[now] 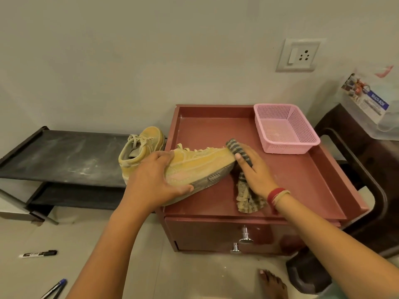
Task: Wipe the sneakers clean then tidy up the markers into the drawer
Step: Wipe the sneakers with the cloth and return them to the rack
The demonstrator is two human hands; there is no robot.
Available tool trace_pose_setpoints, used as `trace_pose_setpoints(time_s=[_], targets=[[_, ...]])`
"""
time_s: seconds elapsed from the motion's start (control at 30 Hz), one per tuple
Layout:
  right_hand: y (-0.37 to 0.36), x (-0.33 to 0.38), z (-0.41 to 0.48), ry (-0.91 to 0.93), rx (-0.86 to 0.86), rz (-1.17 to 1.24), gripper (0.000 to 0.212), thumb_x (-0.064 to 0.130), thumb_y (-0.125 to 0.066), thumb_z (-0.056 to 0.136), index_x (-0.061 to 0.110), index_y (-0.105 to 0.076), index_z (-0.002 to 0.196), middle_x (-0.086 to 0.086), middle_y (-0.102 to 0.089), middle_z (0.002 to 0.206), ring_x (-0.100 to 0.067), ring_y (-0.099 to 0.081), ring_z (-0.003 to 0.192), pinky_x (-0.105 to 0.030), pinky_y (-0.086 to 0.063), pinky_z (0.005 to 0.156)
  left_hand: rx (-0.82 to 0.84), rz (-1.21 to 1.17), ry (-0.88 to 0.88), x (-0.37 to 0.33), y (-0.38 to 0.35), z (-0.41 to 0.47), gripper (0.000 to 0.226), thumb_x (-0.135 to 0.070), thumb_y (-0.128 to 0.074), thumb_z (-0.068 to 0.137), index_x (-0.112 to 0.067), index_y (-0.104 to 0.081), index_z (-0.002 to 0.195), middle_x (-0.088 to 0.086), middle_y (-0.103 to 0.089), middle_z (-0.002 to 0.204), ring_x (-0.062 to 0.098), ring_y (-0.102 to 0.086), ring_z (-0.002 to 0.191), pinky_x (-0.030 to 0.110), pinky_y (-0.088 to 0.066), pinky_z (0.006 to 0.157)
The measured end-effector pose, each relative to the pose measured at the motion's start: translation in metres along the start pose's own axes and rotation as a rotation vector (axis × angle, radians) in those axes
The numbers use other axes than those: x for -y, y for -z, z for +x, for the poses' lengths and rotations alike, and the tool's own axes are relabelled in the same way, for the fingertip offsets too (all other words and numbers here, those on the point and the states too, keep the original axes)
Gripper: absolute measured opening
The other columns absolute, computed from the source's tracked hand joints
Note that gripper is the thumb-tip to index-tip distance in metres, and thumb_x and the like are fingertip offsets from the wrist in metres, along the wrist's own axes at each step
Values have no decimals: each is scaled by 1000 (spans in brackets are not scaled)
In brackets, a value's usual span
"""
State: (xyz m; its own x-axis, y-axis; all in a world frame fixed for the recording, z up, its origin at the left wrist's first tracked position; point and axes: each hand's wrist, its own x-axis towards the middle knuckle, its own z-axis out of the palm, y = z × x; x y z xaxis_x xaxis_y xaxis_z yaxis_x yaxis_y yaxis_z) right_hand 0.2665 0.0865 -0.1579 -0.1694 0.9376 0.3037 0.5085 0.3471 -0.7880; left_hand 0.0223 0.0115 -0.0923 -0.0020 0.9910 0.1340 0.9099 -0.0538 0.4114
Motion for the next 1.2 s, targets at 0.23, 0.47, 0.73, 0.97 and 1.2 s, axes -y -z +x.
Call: trace_pose_setpoints(time_s=[0.23,0.47,0.73,0.97,1.2], targets=[[9,3,14,-169,-220,26,44,45,-42,96,14,-55,123,-6,-58,122,-15,-51,111,-25,-36,89,205,-221,-21,31,5,-11,103,-46,-82,61,-50,-19,143,-12,-23,145,8,-25,130,26,-31,99],[-35,115,-40,276,-121,-7,46,40,-37,96,26,-38,140,1,-40,146,-14,-31,138,-43,-25,114,18,-443,-55,22,12,-14,120,-31,-89,55,-41,-13,147,-26,-44,125,-6,-46,111,11,-39,87],[-68,98,-46,554,149,-392,41,49,-37,95,33,-50,130,6,-39,147,-17,-21,142,-44,-7,117,10,-499,-142,20,19,-16,106,-47,-80,56,-43,-17,142,-34,-50,109,-22,-49,102,8,-41,80],[-36,38,-31,383,81,-498,50,60,-19,94,45,-18,142,10,-28,151,-11,-13,143,-38,1,118,-9,-454,-104,24,16,-10,112,-35,-91,48,-46,-24,137,-33,-43,113,-14,-48,102,15,-41,79],[11,-16,13,-354,94,285,41,48,-41,95,21,-55,122,-2,-60,122,-17,-55,115,-46,-37,107,-40,-483,-119,18,15,-7,110,-37,-89,44,-51,-26,132,-40,-39,113,-16,-43,106,19,-40,85]])
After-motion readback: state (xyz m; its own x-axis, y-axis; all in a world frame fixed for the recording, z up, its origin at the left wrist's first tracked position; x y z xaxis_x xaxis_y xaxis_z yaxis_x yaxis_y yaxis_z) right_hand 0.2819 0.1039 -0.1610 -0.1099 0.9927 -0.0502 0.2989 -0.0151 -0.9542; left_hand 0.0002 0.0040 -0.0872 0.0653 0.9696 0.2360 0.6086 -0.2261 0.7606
